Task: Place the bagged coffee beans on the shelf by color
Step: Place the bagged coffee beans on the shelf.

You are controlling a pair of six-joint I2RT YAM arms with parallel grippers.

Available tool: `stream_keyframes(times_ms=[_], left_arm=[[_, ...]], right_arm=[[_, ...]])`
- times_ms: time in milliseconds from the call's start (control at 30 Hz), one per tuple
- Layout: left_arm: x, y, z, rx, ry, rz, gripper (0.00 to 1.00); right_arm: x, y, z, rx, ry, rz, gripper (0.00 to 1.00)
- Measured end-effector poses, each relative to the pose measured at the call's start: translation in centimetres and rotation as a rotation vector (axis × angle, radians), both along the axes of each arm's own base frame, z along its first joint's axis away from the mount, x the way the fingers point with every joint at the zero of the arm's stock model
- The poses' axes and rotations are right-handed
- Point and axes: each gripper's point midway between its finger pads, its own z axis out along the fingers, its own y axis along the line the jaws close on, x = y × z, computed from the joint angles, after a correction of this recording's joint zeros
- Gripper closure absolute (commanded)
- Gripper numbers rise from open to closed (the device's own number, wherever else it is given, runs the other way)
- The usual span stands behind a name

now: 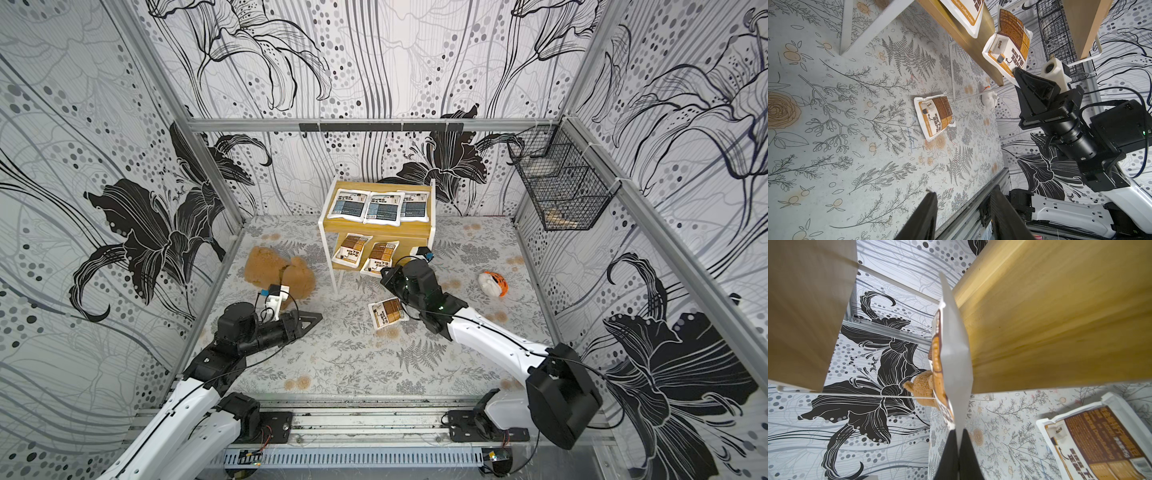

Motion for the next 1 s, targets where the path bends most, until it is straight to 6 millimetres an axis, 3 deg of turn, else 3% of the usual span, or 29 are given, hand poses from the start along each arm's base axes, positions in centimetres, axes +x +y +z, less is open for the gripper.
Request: stream_keyframes(times_ms=[233, 367, 467, 633, 867, 1000], left_arm=[[-0.2, 0.1, -0.5, 0.003, 0.012, 0.000, 0.53], [-0.3, 0.1, -0.4, 0.002, 0.009, 0.000, 0.53], [-0.3, 0.1, -0.4, 0.001, 0.007, -0.001, 0.53], [-0.3, 0.1, -0.4, 0.001, 0.007, -0.001, 0.53], [-0.4, 0.0, -0.4, 0.000, 0.007, -0.004, 0.53], [-0.4, 0.1, -0.3, -0.001, 0.003, -0.004, 0.53]], right_arm=[[1.2, 1.0, 0.2, -0.045, 0.000, 0.001, 1.00], [1.4, 0.8, -1.2, -0.088, 0.027, -0.008, 0.92], [1.4, 0.5, -2.2, -0.122, 0.048, -0.017, 0.80], [1.6, 0.3, -2.6, -0.168, 0.051, -0.021, 0.49], [1.5, 0.0, -2.9, -0.202, 0.055, -0.021, 0.36], [1.2, -0.4, -2.9, -0.217, 0.064, -0.023, 0.24]])
